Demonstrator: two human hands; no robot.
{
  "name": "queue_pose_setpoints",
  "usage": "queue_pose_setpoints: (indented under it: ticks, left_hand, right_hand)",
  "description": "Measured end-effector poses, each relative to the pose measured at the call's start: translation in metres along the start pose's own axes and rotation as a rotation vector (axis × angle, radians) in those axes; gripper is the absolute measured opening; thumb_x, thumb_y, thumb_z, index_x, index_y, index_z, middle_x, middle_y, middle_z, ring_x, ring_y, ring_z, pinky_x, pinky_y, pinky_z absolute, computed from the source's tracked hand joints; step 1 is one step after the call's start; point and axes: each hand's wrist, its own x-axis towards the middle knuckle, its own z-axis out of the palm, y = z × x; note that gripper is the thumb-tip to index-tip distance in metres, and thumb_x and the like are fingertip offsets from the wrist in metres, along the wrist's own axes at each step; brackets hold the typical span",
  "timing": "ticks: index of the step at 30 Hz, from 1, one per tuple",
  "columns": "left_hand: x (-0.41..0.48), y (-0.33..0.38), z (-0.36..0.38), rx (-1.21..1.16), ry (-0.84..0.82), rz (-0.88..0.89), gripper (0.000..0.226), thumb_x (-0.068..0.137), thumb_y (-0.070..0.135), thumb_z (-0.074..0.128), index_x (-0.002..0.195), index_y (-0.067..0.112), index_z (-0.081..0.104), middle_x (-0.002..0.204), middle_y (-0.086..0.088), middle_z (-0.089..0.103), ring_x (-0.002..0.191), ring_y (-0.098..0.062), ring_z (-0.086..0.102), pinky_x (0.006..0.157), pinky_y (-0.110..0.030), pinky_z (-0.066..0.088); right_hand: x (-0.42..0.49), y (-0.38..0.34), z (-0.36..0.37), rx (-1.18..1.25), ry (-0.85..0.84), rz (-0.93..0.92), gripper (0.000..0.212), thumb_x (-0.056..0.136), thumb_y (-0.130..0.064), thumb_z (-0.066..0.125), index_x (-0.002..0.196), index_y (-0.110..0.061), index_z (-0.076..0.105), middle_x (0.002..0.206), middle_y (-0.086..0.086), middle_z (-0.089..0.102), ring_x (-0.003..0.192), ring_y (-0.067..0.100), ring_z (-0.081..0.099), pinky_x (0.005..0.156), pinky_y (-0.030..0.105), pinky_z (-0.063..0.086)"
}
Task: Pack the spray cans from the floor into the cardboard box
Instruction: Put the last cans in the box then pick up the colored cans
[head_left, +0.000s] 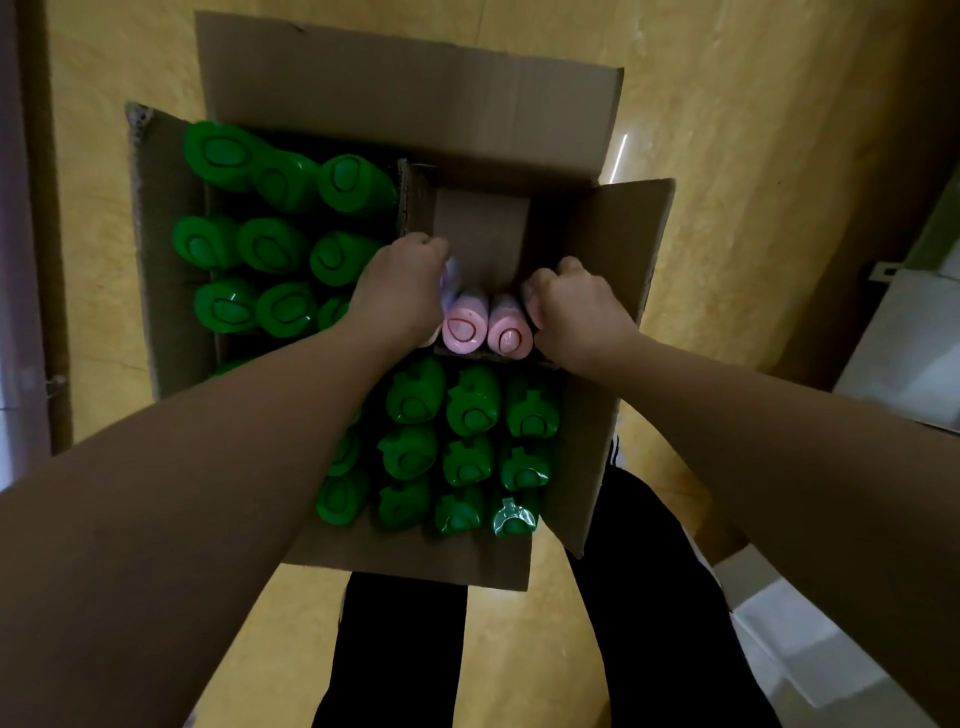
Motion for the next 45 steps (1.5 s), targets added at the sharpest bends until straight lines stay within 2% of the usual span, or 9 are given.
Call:
queue_pose_setpoints:
  ticks: [5, 11, 17, 21, 24, 29, 35, 41, 45]
  left_hand:
    - [0.007, 0.001, 0.003, 0.017, -0.008, 0.017, 0.019, 0.089, 0.014, 0.059, 0.101, 0.000, 0.065, 0.103, -0.024, 0.062, 0.093, -0.045, 0.059, 0.078, -0.051, 0.050]
    - [0.015, -0.004, 0.009, 0.134, -0.082, 0.017, 0.020, 0.091, 0.013, 0.060, 0.107, 0.004, 0.066, 0.108, -0.021, 0.063, 0.104, -0.041, 0.052, 0.083, -0.049, 0.048]
    - [0.019, -0.015, 0.022, 0.073, -0.070, 0.013, 0.033, 0.085, 0.034, 0.073, 0.106, 0.009, 0.066, 0.106, -0.016, 0.064, 0.102, -0.037, 0.053, 0.082, -0.044, 0.046]
    - [0.011, -0.016, 0.020, -0.038, -0.046, -0.031, 0.033, 0.078, 0.020, 0.073, 0.107, 0.009, 0.061, 0.107, -0.013, 0.065, 0.100, -0.036, 0.050, 0.079, -0.041, 0.041]
    - [0.007, -0.017, 0.018, -0.112, -0.068, -0.065, 0.046, 0.075, 0.011, 0.071, 0.118, 0.005, 0.057, 0.113, -0.016, 0.063, 0.103, -0.037, 0.052, 0.078, -0.041, 0.044]
    - [-0.003, -0.014, 0.012, -0.226, -0.056, -0.108, 0.077, 0.074, 0.005, 0.072, 0.146, 0.000, 0.045, 0.147, -0.020, 0.047, 0.131, -0.041, 0.046, 0.107, -0.046, 0.042]
    - [-0.023, -0.010, 0.006, -0.228, -0.010, -0.065, 0.072, 0.085, 0.008, 0.069, 0.151, 0.004, 0.041, 0.159, -0.019, 0.034, 0.146, -0.037, 0.033, 0.118, -0.044, 0.032]
    - [-0.044, -0.004, -0.022, -0.197, 0.053, -0.046, 0.073, 0.081, 0.006, 0.066, 0.150, 0.005, 0.043, 0.157, -0.017, 0.037, 0.140, -0.039, 0.039, 0.111, -0.047, 0.040]
    - [-0.064, -0.001, -0.063, -0.137, 0.126, -0.007, 0.071, 0.085, 0.014, 0.066, 0.151, 0.006, 0.042, 0.156, -0.019, 0.038, 0.137, -0.040, 0.040, 0.108, -0.048, 0.041]
  right_hand:
    - [0.009, -0.002, 0.004, 0.154, 0.138, 0.069, 0.036, 0.095, -0.015, 0.063, 0.130, -0.011, 0.056, 0.125, 0.014, 0.051, 0.106, 0.034, 0.058, 0.083, 0.037, 0.050]
    - [0.025, -0.019, 0.007, 0.279, 0.157, 0.077, 0.044, 0.089, -0.016, 0.071, 0.131, -0.013, 0.057, 0.128, 0.011, 0.051, 0.109, 0.027, 0.056, 0.081, 0.027, 0.043]
    - [0.041, -0.042, 0.012, 0.359, 0.137, 0.080, 0.050, 0.085, -0.017, 0.077, 0.129, -0.012, 0.056, 0.125, 0.009, 0.053, 0.109, 0.023, 0.055, 0.084, 0.027, 0.045]
    - [0.044, -0.052, 0.020, 0.386, 0.106, 0.081, 0.057, 0.081, -0.019, 0.079, 0.131, -0.010, 0.054, 0.125, 0.011, 0.054, 0.109, 0.025, 0.056, 0.083, 0.029, 0.047]
    - [0.045, -0.054, 0.021, 0.428, 0.104, 0.105, 0.063, 0.077, -0.023, 0.083, 0.132, -0.009, 0.054, 0.124, 0.011, 0.055, 0.108, 0.024, 0.057, 0.083, 0.028, 0.050]
    - [0.041, -0.057, 0.020, 0.497, 0.059, 0.113, 0.081, 0.076, -0.024, 0.082, 0.146, -0.008, 0.045, 0.135, 0.014, 0.055, 0.120, 0.029, 0.056, 0.099, 0.041, 0.052]
    - [0.027, -0.051, 0.018, 0.551, 0.005, 0.108, 0.096, 0.079, -0.016, 0.078, 0.158, -0.016, 0.024, 0.149, 0.012, 0.047, 0.132, 0.030, 0.050, 0.105, 0.044, 0.049]
    - [0.000, -0.055, -0.002, 0.474, 0.066, 0.135, 0.094, 0.077, -0.019, 0.074, 0.158, -0.018, 0.026, 0.149, 0.014, 0.048, 0.131, 0.033, 0.052, 0.102, 0.048, 0.050]
    - [-0.032, -0.070, -0.040, 0.407, 0.146, 0.101, 0.085, 0.078, -0.022, 0.067, 0.156, -0.018, 0.032, 0.145, 0.013, 0.052, 0.128, 0.031, 0.053, 0.102, 0.041, 0.049]
